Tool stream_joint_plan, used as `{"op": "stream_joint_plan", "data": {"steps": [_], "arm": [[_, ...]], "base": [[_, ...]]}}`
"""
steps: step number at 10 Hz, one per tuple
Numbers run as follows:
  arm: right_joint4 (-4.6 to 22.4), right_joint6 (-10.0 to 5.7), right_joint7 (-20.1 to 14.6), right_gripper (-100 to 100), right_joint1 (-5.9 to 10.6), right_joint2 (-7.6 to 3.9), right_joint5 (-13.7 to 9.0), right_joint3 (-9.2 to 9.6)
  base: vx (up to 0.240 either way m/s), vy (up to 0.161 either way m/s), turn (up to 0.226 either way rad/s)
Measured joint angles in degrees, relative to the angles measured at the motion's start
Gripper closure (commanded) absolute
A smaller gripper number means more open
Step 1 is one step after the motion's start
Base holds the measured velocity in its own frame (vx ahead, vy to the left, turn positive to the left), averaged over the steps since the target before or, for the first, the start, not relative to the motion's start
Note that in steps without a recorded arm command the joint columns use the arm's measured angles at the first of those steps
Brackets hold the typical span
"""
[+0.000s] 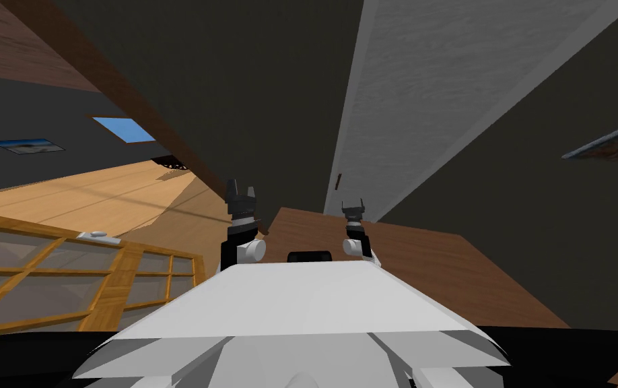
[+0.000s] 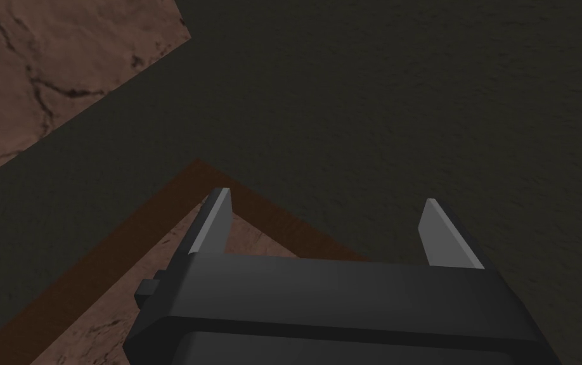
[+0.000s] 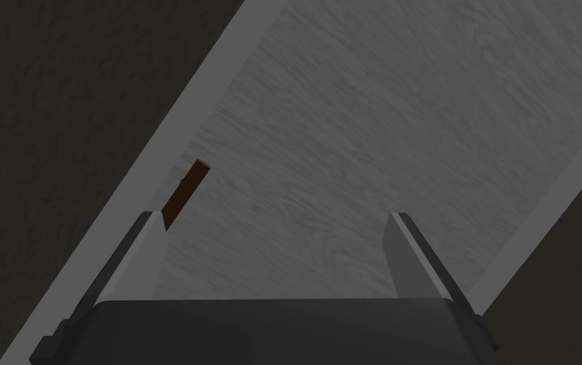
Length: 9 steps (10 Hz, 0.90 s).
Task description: Pull the door open
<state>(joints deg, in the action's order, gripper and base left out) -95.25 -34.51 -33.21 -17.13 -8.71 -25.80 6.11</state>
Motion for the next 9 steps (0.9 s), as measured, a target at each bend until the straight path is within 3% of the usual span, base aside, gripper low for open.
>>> {"op": "stream_joint_plan", "data": {"steps": [7, 9], "arm": [[10.1, -4.41, -7.5, -100, 2.39, -1.47, -6.3, 2.38], [12.1, -4.96, -9.4, -100, 3.05, -1.89, -8.2, 2.76]], "base": [[0.109, -0.038, 0.073], [0.1, -0.029, 0.06]]}}
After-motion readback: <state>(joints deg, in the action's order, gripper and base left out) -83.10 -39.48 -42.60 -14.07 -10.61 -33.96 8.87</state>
